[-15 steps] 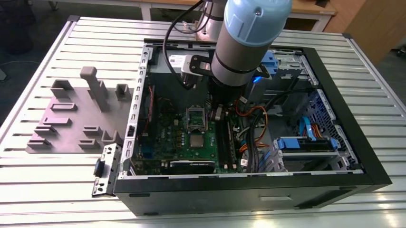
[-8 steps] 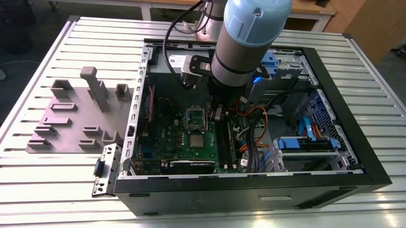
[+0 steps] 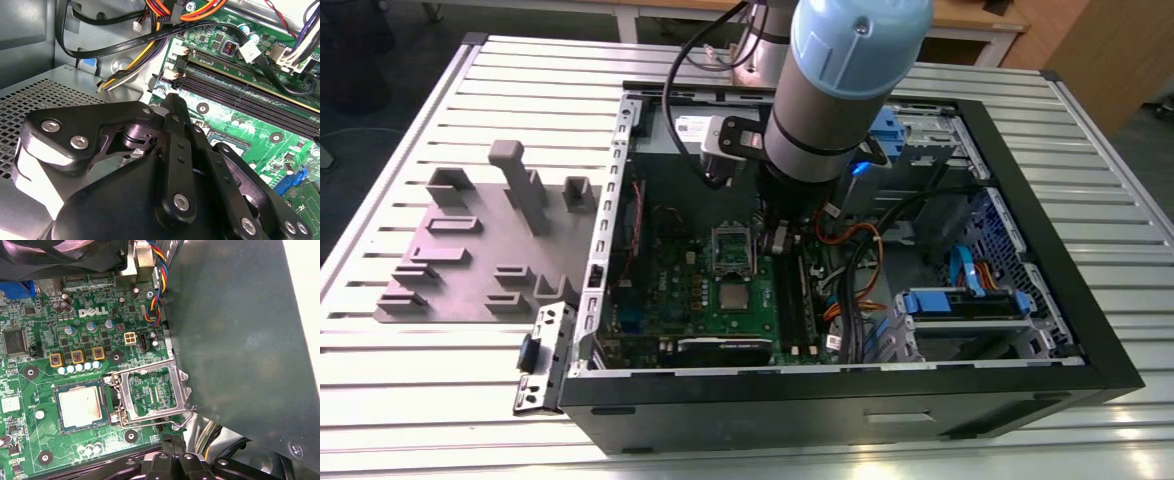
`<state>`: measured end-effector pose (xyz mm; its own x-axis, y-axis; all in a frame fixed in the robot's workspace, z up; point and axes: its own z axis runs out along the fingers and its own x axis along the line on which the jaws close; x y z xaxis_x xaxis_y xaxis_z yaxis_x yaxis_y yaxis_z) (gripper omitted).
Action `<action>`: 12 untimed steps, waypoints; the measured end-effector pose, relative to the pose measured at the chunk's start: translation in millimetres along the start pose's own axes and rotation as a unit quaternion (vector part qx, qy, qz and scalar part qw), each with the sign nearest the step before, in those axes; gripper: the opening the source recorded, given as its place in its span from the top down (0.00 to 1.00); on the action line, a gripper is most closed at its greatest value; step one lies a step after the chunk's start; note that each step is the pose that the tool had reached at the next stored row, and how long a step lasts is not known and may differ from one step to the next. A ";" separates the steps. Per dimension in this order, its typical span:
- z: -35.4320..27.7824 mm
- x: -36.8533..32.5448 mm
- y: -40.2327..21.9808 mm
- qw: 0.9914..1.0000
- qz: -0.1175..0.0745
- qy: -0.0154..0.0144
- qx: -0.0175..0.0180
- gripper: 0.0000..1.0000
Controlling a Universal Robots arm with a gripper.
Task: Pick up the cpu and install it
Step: 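Close the cpu cover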
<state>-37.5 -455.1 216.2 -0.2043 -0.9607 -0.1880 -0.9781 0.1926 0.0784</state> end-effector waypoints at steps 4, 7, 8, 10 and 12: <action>0.0 0.0 0.0 1.000 0.000 0.000 0.000 0.89; 0.0 0.0 0.0 1.000 0.000 0.000 0.000 0.89; 0.4 0.1 0.0 1.000 0.000 -0.003 0.000 0.89; 0.9 0.2 0.0 1.000 0.000 -0.012 -0.003 0.89; 1.8 0.3 -0.1 1.000 -0.001 -0.021 -0.004 0.89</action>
<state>-37.5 -455.1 214.3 -0.2045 -0.9518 -0.2285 -0.9781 0.1894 0.0865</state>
